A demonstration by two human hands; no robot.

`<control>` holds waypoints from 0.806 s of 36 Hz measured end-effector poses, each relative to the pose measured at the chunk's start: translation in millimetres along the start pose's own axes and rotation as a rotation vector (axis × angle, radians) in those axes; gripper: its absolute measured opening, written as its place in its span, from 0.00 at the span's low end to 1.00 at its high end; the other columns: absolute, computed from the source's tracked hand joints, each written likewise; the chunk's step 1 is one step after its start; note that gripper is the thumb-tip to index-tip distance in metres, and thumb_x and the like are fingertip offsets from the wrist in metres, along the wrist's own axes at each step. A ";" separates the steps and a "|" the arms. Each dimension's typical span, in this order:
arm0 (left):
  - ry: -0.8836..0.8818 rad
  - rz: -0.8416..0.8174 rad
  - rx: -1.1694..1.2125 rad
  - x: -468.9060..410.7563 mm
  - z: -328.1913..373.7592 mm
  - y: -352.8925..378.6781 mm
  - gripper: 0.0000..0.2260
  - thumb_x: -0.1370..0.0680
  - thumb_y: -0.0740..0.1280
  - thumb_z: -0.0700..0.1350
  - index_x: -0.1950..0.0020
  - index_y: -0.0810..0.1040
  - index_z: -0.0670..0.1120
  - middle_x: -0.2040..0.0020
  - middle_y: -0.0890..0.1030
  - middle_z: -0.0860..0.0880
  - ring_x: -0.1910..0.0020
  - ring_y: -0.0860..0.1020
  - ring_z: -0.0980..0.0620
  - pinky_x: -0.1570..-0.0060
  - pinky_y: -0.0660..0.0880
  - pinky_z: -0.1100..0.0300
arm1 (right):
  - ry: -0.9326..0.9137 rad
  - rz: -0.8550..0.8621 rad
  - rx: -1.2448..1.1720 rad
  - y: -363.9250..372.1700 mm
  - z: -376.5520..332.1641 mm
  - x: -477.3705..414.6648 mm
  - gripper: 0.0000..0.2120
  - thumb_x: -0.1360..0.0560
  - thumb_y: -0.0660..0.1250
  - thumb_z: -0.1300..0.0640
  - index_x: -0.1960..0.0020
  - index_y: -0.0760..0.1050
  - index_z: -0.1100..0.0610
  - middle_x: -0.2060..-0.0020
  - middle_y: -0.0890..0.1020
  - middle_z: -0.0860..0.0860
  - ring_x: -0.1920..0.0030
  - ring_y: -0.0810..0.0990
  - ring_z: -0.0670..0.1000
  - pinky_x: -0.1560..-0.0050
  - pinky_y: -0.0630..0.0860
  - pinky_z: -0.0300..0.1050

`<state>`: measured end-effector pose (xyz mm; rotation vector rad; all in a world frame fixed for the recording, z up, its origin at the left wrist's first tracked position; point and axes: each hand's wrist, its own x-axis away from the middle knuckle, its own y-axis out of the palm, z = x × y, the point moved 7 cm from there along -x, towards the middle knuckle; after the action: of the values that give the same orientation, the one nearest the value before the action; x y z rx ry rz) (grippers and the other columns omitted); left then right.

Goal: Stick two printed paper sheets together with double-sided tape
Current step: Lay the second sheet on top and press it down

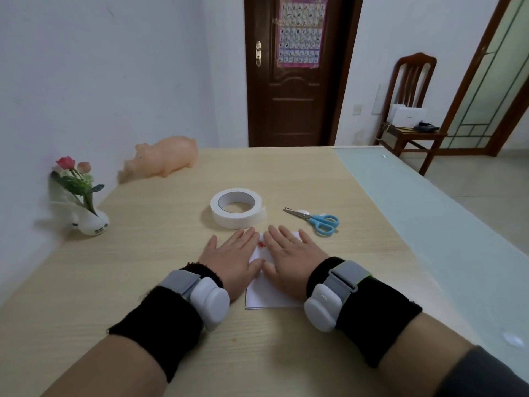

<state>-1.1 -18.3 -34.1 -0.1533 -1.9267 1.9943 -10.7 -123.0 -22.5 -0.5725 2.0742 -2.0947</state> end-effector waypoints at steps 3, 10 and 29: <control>-0.005 0.001 0.009 -0.7 -0.7 0.3 0.26 0.19 0.46 0.56 0.23 0.42 0.51 0.23 0.41 0.57 0.25 0.41 0.58 0.27 0.42 0.45 | 0.020 -0.005 -0.018 6.8 -0.1 -0.4 0.30 0.20 0.44 0.43 0.23 0.43 0.56 0.23 0.44 0.51 0.24 0.42 0.50 0.26 0.41 0.54; 0.002 -0.007 0.018 0.9 -0.2 -0.8 0.27 0.19 0.45 0.57 0.23 0.43 0.50 0.23 0.41 0.56 0.24 0.40 0.58 0.27 0.42 0.44 | 0.093 -0.040 0.011 7.6 26.9 7.9 0.32 0.20 0.45 0.42 0.23 0.41 0.57 0.23 0.42 0.52 0.24 0.42 0.50 0.26 0.40 0.53; -0.018 -0.003 0.019 2.9 0.9 -1.0 0.27 0.19 0.45 0.58 0.23 0.43 0.51 0.23 0.41 0.56 0.25 0.40 0.58 0.27 0.42 0.44 | 0.015 0.147 -0.003 -10.4 21.0 39.2 0.23 0.22 0.53 0.45 0.30 0.64 0.50 0.31 0.66 0.50 0.28 0.57 0.52 0.28 0.53 0.57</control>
<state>-4.0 -18.2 -32.5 -0.1276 -1.9168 2.0178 -37.4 -156.2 -6.1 -0.3924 2.0599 -2.0200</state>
